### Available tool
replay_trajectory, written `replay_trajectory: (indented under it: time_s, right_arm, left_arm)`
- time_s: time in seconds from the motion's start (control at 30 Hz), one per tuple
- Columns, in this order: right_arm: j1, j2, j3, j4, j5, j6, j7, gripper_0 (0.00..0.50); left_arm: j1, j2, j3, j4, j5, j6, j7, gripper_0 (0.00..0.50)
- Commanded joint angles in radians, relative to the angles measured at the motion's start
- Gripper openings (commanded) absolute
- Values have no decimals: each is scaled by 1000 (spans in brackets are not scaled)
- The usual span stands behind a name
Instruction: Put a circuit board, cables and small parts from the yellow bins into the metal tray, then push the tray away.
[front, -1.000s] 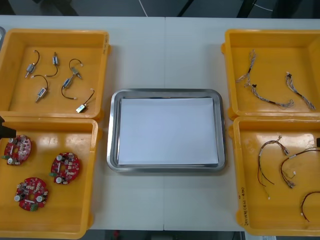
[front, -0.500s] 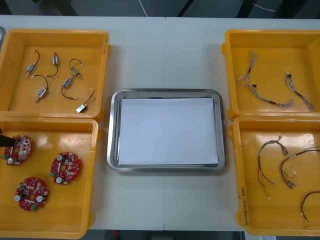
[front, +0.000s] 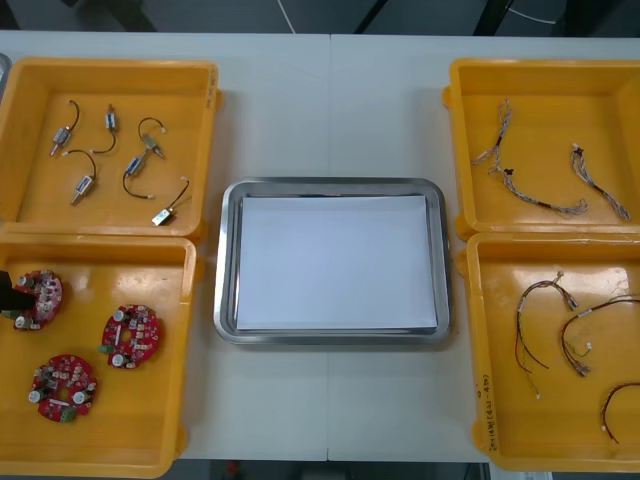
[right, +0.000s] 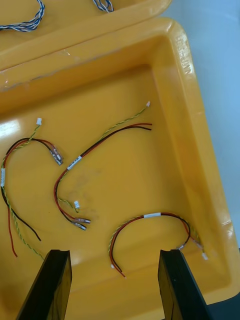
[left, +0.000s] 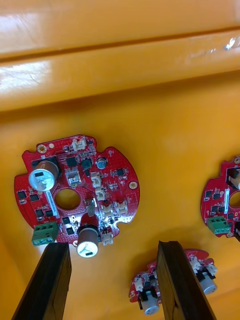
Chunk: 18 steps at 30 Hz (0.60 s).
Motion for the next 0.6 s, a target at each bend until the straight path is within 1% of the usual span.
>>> replay_trajectory:
  time_s: [0.03, 0.23, 0.5, 0.6]
  right_arm:
    - [33, 63, -27, -45, 27, 3, -70, 500]
    - [94, 97, -26, -94, 34, 3, -88, 500]
    - [171, 152, -26, -100, 41, 3, -113, 500]
    - [171, 169, -16, -100, 44, 3, -180, 500]
  left_arm:
    - [21, 59, -49, 8, -3, -47, -39, 500]
    - [21, 60, -58, 14, -11, -47, -39, 500]
    - [21, 62, -81, 25, -20, -53, -32, 500]
    - [20, 62, -94, 28, -21, -61, -32, 500]
